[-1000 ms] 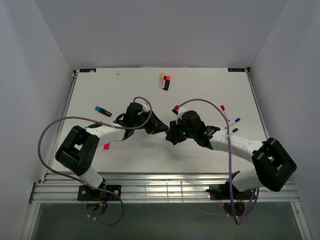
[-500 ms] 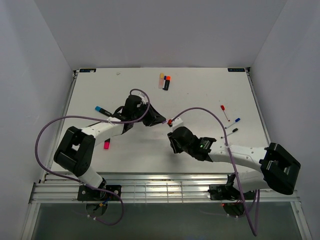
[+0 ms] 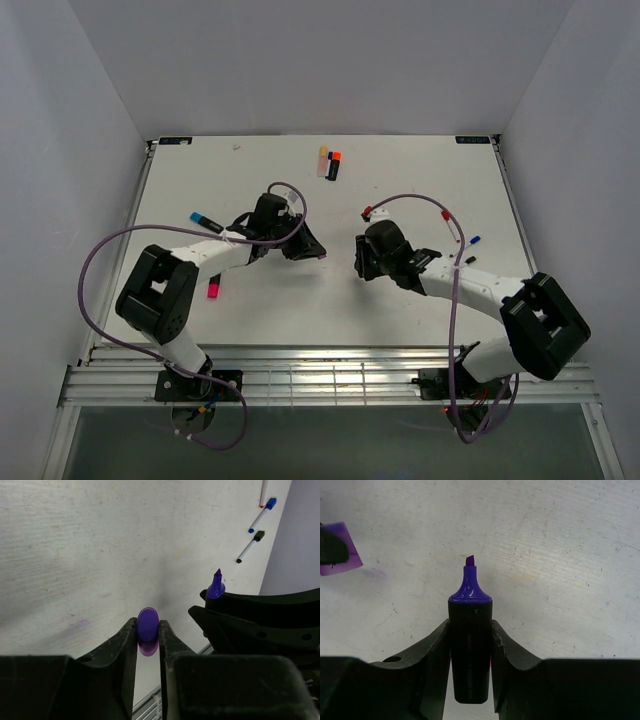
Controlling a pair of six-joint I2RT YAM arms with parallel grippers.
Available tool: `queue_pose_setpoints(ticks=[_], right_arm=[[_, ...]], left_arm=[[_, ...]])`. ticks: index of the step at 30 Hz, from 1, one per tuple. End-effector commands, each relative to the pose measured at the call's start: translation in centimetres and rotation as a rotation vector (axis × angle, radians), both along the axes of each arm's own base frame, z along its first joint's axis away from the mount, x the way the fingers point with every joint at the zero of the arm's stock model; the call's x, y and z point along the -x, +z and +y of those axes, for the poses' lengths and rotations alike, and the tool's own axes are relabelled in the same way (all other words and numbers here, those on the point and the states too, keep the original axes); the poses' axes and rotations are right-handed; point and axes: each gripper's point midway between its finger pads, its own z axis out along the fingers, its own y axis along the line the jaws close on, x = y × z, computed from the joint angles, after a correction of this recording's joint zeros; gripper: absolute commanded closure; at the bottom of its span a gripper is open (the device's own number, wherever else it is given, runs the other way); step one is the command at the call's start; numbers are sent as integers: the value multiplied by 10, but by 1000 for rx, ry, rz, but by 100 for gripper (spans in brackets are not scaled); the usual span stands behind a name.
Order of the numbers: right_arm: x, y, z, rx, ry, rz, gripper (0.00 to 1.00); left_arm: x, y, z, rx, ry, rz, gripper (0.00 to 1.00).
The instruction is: Open the pen caps
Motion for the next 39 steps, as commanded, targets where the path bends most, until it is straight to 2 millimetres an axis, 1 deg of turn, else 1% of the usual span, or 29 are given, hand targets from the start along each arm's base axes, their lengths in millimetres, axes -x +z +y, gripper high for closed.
queue_pose_setpoints(ticks=[1, 3, 4, 5, 8, 12, 13, 14, 16, 17, 18, 20, 21, 22, 23, 24, 25, 27, 28, 30, 31, 32, 33, 34, 35, 36, 37, 38, 39], right_arm=[[-23, 11, 10, -21, -14, -18, 92], [-32, 7, 13, -6, -20, -6, 92], [-33, 5, 14, -1, -16, 0, 92], [-35, -1, 15, 10, -18, 12, 92], [-38, -7, 13, 22, -36, 29, 92], [-32, -16, 8, 27, -50, 46, 92], [-27, -24, 2, 38, -56, 62, 92], [-24, -25, -1, 38, -62, 65, 92], [-20, -30, -8, 39, -69, 78, 92], [-21, -28, -9, 37, -68, 73, 92], [-21, -28, -11, 37, -66, 74, 91], [-23, -29, -13, 50, -54, 73, 90], [-24, -30, -15, 49, -51, 79, 90], [-25, -31, -17, 55, -46, 80, 90], [-26, -33, -17, 57, -42, 83, 89], [-27, -33, -20, 56, -41, 85, 89], [-28, -34, -19, 56, -37, 83, 87], [-33, -36, -21, 65, -35, 84, 86], [-34, -37, -20, 62, -34, 92, 85], [-37, -40, -18, 49, -27, 101, 85], [-39, -40, -16, 46, -23, 100, 85], [-40, -43, -16, 49, -24, 105, 85], [-43, -42, -16, 49, -29, 102, 85], [-44, -46, -17, 54, -32, 109, 85], [-46, -46, -20, 55, -44, 108, 85], [-47, -47, -21, 52, -48, 111, 84], [-48, -49, -23, 52, -54, 116, 84], [-51, -49, -27, 50, -65, 119, 84], [-52, -50, -29, 46, -67, 124, 83]], left_arm=[[-9, 1, 0, -48, -45, -47, 100], [-15, 0, -4, -55, -58, -53, 100], [-15, -1, -6, -52, -72, -48, 100], [-17, -8, -7, -60, -79, -36, 100], [-24, -13, -9, -71, -79, -33, 100], [-37, -8, -14, -52, -73, -87, 100], [-40, -7, -17, -43, -75, -97, 100], [-43, -5, -20, -31, -80, -109, 100], [-49, -12, -27, -13, -98, -103, 100], [-56, -2, -39, 35, -129, -132, 100], [-60, -12, -45, 52, -148, -120, 100], [-65, -14, -57, 84, -183, -119, 100], [-73, -5, -65, 112, -197, -148, 100], [-75, -17, -69, 110, -205, -132, 100], [-78, -18, -73, 116, -217, -134, 100], [-87, -9, -79, 133, -230, -162, 100], [-89, -20, -81, 126, -231, -144, 100], [-98, -18, -86, 132, -231, -153, 100], [-99, -27, -88, 128, -232, -136, 100], [-101, -31, -91, 130, -237, -133, 99], [-103, -29, -95, 135, -243, -141, 98], [-103, -35, -97, 133, -246, -132, 98], [-104, -36, -99, 137, -254, -133, 96], [-108, -32, -103, 147, -260, -142, 95], [-109, -40, -104, 143, -262, -129, 94], [-109, -43, -106, 140, -265, -117, 93], [-116, -37, -110, 149, -273, -135, 92], [-118, -38, -111, 148, -273, -131, 92], [-118, -46, -113, 144, -274, -117, 90]])
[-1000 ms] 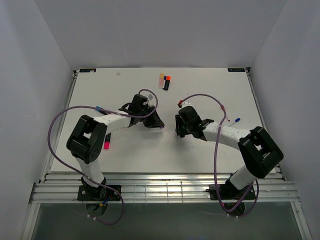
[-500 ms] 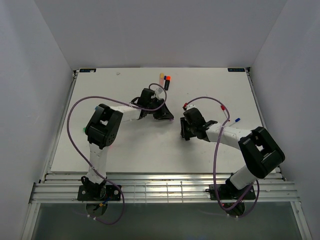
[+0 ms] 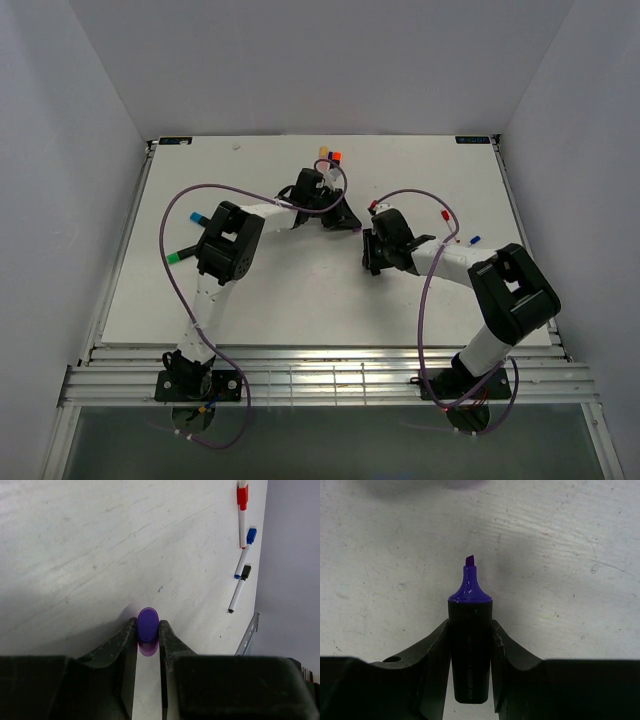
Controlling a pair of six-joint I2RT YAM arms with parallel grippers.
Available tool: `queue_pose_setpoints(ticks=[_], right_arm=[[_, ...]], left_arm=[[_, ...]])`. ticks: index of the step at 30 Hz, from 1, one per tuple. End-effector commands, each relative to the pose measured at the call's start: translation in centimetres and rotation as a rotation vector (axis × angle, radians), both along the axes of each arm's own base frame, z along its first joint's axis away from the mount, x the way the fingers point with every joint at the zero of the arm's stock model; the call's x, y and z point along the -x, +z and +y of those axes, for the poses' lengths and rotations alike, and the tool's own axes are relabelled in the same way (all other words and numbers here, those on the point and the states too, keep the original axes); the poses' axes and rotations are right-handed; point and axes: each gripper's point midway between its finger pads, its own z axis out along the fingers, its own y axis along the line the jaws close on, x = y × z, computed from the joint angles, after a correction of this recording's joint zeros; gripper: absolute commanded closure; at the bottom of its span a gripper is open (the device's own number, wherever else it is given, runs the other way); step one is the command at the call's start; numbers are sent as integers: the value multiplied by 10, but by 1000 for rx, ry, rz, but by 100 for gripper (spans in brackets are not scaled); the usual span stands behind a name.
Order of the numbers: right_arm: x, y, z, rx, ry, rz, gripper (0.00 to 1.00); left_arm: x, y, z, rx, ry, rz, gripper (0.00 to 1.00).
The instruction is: Open the pen caps
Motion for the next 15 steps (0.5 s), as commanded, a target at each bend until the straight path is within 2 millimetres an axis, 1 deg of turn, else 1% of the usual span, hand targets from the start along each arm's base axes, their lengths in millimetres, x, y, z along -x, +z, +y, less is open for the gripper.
queue_pose_setpoints(ticks=[1, 2, 3, 5, 7, 8, 10, 11, 13, 14, 15], right_arm=[[-13, 1, -6, -9, -14, -4, 82], [-17, 1, -10, -12, -25, -4, 82], [-18, 1, -11, -14, -24, -1, 82], [-22, 0, -16, -12, -35, 0, 82], [-23, -3, -19, -7, -39, 6, 81], [-30, 0, -19, -21, -43, -16, 81], [-32, -2, -20, -15, -40, -14, 80], [-34, -2, -20, -11, -39, -15, 80], [-34, -6, -21, -5, -39, -9, 79], [-36, -6, -20, -2, -42, -11, 79], [-35, -8, -20, 0, -41, -5, 79]], left_arm=[[-8, 17, -13, 34, -41, -42, 88], [-9, 16, -14, 35, -42, -40, 87], [-10, 10, -15, 29, -41, -27, 86], [-13, 12, -19, 39, -49, -30, 84], [-14, 6, -18, 30, -45, -20, 82], [-15, 4, -18, 26, -41, -18, 77], [-14, 1, -18, 23, -39, -10, 73], [-14, 1, -18, 24, -40, -6, 70], [-13, -4, -17, 19, -41, 5, 68], [-14, -3, -18, 18, -42, 0, 66], [-14, -4, -17, 15, -41, -1, 63]])
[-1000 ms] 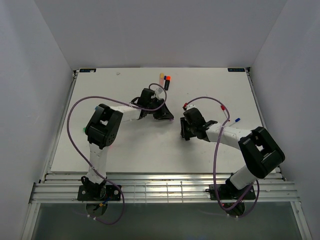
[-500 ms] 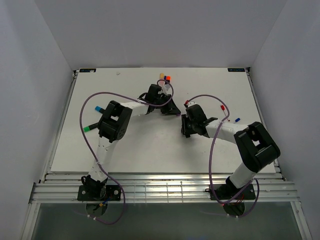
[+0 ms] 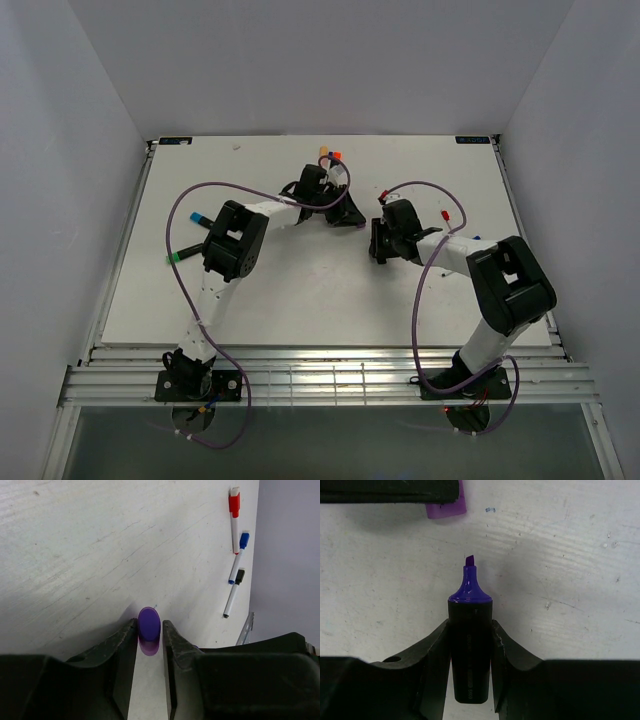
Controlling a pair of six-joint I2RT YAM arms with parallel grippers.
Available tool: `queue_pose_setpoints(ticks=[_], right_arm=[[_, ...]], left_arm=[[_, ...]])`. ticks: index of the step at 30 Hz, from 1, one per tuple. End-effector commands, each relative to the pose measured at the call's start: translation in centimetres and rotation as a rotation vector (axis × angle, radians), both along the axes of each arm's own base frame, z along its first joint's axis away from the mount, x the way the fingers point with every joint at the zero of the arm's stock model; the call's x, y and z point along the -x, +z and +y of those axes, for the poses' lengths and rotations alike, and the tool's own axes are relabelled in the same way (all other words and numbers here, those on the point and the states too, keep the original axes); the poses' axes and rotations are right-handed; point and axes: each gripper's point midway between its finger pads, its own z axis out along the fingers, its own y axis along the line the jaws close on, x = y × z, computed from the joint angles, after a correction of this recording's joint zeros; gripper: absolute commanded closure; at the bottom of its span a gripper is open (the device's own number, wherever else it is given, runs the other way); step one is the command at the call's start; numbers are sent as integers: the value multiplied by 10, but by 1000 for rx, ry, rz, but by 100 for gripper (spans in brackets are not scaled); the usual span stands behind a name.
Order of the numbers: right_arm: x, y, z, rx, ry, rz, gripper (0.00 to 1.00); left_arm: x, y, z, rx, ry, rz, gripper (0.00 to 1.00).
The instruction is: Open the pen caps
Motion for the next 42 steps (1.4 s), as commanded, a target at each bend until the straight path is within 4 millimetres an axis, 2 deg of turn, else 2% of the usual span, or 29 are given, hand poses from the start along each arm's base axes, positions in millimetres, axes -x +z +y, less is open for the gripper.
queue_pose_setpoints(ticks=[1, 3, 7, 13, 14, 17, 18, 22, 23, 25, 26, 27, 28, 29, 32, 33, 34, 36, 37, 38, 39, 40, 42], right_arm=[[-1, -12, -2, 29, 14, 26, 78], [0, -14, 0, 22, 21, 35, 77], [2, -18, 0, 19, 19, 41, 75], [5, -23, -3, 31, 8, 57, 70], [4, -24, -5, 41, 0, 58, 70], [2, -26, -12, 71, -33, 59, 69], [7, -30, -17, 95, -42, 83, 68], [8, -31, -36, 156, -90, 90, 68], [11, -32, -41, 172, -101, 95, 68], [10, -30, -48, 179, -119, 93, 68], [11, -29, -51, 184, -119, 93, 68], [13, -31, -53, 185, -118, 99, 68], [11, -30, -55, 180, -121, 99, 68], [12, -31, -54, 172, -109, 105, 68], [10, -30, -48, 169, -62, 108, 68], [9, -30, -48, 167, -60, 107, 67], [9, -31, -47, 168, -49, 107, 67], [10, -32, -44, 158, -31, 112, 67], [11, -34, -44, 160, -35, 119, 67], [11, -35, -44, 162, -35, 123, 66], [12, -39, -44, 165, -33, 135, 66], [12, -39, -44, 162, -35, 135, 65], [12, -42, -43, 159, -37, 144, 63]], left_arm=[[4, -7, -1, -29, -13, 26, 61], [2, -9, 1, -43, -5, 28, 54], [0, -11, 3, -66, 5, 29, 48], [4, -12, 13, -84, 33, 33, 43], [7, -18, 17, -89, 38, 47, 43], [10, -19, 23, -97, 50, 55, 42], [10, -19, 26, -96, 53, 55, 42], [12, -7, 33, -85, 61, 42, 41], [11, 6, 34, -77, 66, 20, 41], [14, 11, 40, -84, 77, 11, 41], [14, 28, 41, -69, 82, -19, 41], [16, 34, 42, -66, 84, -24, 41], [23, 31, 47, -75, 93, -6, 41], [21, 52, 46, -41, 97, -56, 41], [34, 58, 54, -36, 114, -49, 41], [37, 73, 55, -23, 120, -71, 41], [44, 70, 60, -33, 124, -57, 41], [50, 78, 67, -40, 142, -69, 41], [53, 97, 70, -26, 152, -99, 41], [60, 93, 76, -36, 163, -91, 41], [64, 99, 78, -34, 167, -99, 40], [69, 117, 82, -18, 172, -128, 40], [79, 120, 90, -37, 181, -129, 40]])
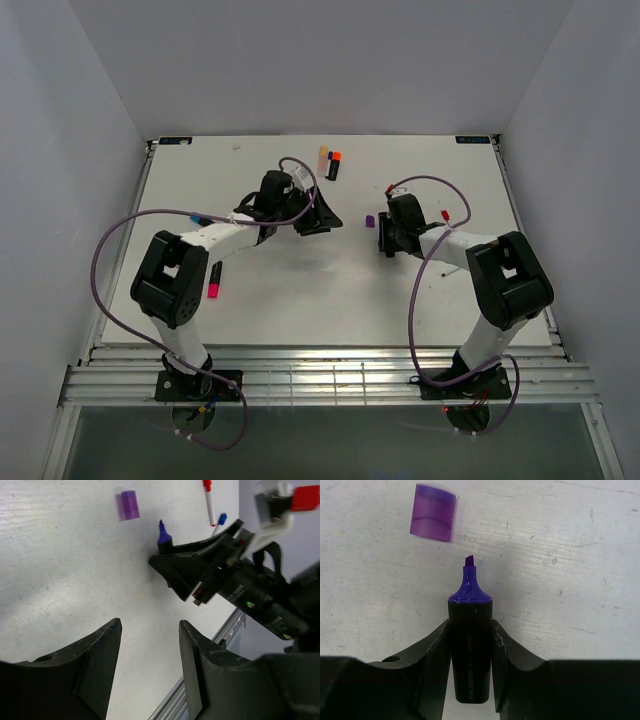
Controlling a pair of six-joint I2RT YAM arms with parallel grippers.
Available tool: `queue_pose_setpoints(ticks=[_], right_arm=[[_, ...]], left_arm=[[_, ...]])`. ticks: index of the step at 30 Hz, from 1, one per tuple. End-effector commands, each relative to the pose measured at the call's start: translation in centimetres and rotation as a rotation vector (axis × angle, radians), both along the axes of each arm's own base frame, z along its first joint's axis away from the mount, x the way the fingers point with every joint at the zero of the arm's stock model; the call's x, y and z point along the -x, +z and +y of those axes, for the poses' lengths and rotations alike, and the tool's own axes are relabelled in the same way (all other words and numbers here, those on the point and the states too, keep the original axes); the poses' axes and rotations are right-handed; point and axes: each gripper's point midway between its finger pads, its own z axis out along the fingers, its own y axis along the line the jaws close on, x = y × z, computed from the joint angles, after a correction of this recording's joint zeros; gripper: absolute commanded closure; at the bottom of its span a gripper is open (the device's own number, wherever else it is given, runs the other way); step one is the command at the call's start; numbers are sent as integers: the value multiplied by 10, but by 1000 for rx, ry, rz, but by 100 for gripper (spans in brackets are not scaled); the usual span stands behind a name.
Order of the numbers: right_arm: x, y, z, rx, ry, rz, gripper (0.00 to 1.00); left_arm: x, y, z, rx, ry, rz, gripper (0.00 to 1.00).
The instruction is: Open the pen caps
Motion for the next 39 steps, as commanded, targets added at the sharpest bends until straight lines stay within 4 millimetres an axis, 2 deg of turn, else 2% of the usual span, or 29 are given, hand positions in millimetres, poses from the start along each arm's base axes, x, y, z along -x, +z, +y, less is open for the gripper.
queue_pose_setpoints(ticks=[1, 3, 4, 5, 8, 9, 11, 12, 14, 15, 20, 21, 29, 35, 39], right_arm=[[34, -40, -13, 65, 17, 181, 62], [34, -41, -7, 43, 30, 188, 61], [34, -41, -5, 39, 34, 189, 61], [34, -41, -3, 34, 38, 191, 61], [35, -44, 2, 25, 43, 200, 60], [36, -45, 2, 18, 33, 208, 60], [39, -47, 6, 0, 37, 218, 60], [39, -47, 9, -9, 35, 213, 60], [41, -48, 12, -6, 31, 215, 60], [44, -51, 12, -3, 26, 227, 60], [56, -60, 17, -4, 17, 245, 56], [58, -63, 16, 1, 9, 252, 51], [69, -77, 4, 41, -49, 291, 48], [67, -64, 1, 59, -70, 255, 43], [58, -39, 5, 40, -59, 201, 36]], left_arm=[[7, 57, 12, 32, 34, -121, 40], [21, 57, 22, 7, 44, -102, 39], [25, 62, 25, 10, 47, -110, 39], [33, 77, 30, 21, 53, -136, 38], [50, 83, 41, 20, 64, -138, 37], [57, 98, 46, 35, 69, -168, 36], [67, 98, 53, 29, 79, -160, 35], [74, 110, 56, 45, 81, -184, 35], [82, 111, 61, 46, 84, -180, 34], [87, 118, 64, 54, 85, -194, 34], [101, 117, 71, 49, 82, -189, 32], [103, 117, 72, 49, 79, -186, 32], [115, 115, 77, 46, 65, -187, 32], [120, 112, 79, 36, 55, -190, 32], [121, 112, 83, 24, 61, -202, 31]])
